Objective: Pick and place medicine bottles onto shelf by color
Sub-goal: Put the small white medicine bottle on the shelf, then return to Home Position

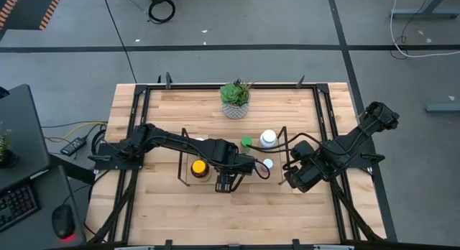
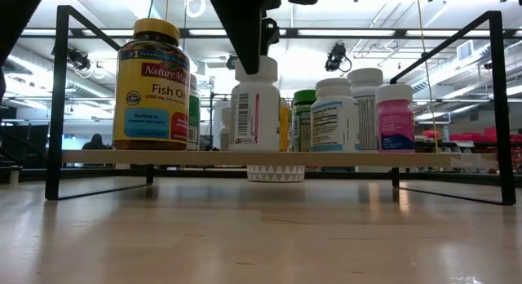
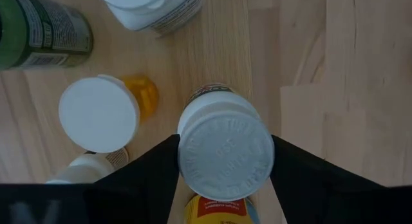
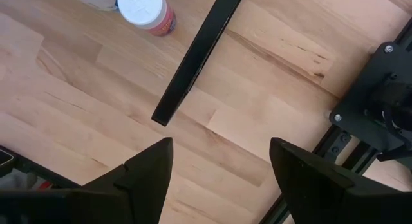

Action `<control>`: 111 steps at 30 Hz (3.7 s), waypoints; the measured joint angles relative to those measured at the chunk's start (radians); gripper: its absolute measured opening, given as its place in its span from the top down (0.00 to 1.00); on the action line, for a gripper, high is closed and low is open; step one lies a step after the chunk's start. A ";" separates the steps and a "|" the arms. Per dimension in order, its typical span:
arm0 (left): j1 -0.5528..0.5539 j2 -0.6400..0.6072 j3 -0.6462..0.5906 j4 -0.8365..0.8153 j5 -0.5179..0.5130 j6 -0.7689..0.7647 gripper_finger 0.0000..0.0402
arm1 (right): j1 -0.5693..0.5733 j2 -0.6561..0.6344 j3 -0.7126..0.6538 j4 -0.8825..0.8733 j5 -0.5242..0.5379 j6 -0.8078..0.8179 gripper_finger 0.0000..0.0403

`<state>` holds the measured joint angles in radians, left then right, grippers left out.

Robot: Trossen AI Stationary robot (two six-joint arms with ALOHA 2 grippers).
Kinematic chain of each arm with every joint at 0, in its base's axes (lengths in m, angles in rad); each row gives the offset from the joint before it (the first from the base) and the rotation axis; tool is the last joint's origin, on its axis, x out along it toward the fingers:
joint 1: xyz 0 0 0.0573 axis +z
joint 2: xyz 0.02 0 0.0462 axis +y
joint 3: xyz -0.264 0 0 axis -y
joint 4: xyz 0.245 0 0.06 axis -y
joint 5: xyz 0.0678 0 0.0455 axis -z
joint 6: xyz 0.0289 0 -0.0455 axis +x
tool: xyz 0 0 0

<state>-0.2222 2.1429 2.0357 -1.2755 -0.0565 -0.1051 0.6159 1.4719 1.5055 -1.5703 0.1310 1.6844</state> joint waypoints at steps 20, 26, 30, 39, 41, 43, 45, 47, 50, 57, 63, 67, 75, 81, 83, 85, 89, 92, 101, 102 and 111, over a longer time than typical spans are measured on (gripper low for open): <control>0.011 -0.004 -0.001 -0.006 0.001 -0.083 0.34 | 0.000 0.000 0.000 0.001 0.007 0.000 0.34; 0.013 -0.012 -0.001 -0.015 0.013 -0.083 0.23 | 0.000 0.000 0.000 0.002 0.010 -0.001 0.34; 0.013 -0.034 -0.001 -0.031 0.020 -0.089 0.19 | 0.000 0.000 0.000 0.001 0.015 -0.003 0.34; 0.021 -0.064 0.167 -0.137 0.020 -0.094 0.18 | 0.000 0.000 0.001 0.000 0.018 -0.011 0.34; 0.021 -0.066 0.233 -0.142 0.019 -0.098 0.19 | 0.000 0.001 0.001 0.002 0.025 -0.011 0.34; 0.020 -0.064 0.307 -0.172 0.014 -0.110 0.19 | 0.001 0.000 0.001 0.005 0.026 -0.011 0.34; 0.022 -0.097 0.305 -0.136 0.012 -0.121 0.19 | 0.002 0.000 0.000 0.009 0.034 -0.011 0.34; 0.027 -0.144 0.279 -0.131 0.004 -0.142 0.19 | 0.002 -0.005 0.001 0.015 0.052 -0.012 0.34; 0.035 -0.202 0.279 -0.147 -0.018 -0.160 0.19 | 0.002 -0.009 0.029 0.014 0.074 -0.036 0.34; 0.055 -0.333 0.278 -0.134 -0.113 -0.154 0.20 | -0.020 -0.012 0.137 -0.001 0.207 -0.229 0.34; 0.076 -0.424 0.277 -0.121 -0.155 -0.166 0.26 | -0.095 -0.012 0.207 0.000 0.219 -0.510 0.36; 0.075 -0.469 0.278 -0.119 -0.220 -0.178 0.31 | -0.156 -0.012 0.223 0.004 0.208 -0.585 0.38; 0.074 -0.495 0.277 -0.141 -0.231 -0.199 0.44 | -0.214 -0.035 0.224 0.168 0.259 -0.674 0.43; 0.052 -0.539 0.235 -0.150 -0.288 -0.172 0.62 | -0.214 -0.123 0.224 0.372 0.398 -0.803 0.53; 0.047 -0.580 0.169 -0.116 -0.294 -0.172 0.69 | -0.214 -0.159 0.224 0.369 0.428 -0.806 0.56; 0.048 -0.638 0.066 -0.064 -0.299 -0.176 0.77 | -0.214 -0.192 0.224 0.344 0.437 -0.806 0.59; 0.049 -0.802 -0.219 0.132 -0.300 -0.216 0.92 | -0.214 -0.246 0.224 0.296 0.436 -0.832 0.65; 0.049 -0.953 -0.453 0.318 -0.301 -0.232 0.98 | -0.205 -0.287 0.213 0.273 0.455 -0.839 0.69; 0.064 -1.380 -0.981 0.852 -0.307 -0.226 0.99 | -0.135 -0.484 -0.064 0.414 0.561 -0.789 0.82; 0.063 -1.422 -1.026 0.884 -0.305 -0.225 0.99 | -0.129 -0.515 -0.117 0.464 0.561 -0.789 0.83; 0.075 -1.713 -1.348 1.092 -0.276 -0.303 0.99 | -0.106 -0.835 -0.637 0.953 0.590 -0.772 0.97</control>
<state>-0.1471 0.4300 0.6873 -0.1836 -0.3328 -0.4086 0.5102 0.6367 0.8684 -0.6178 0.7214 0.9121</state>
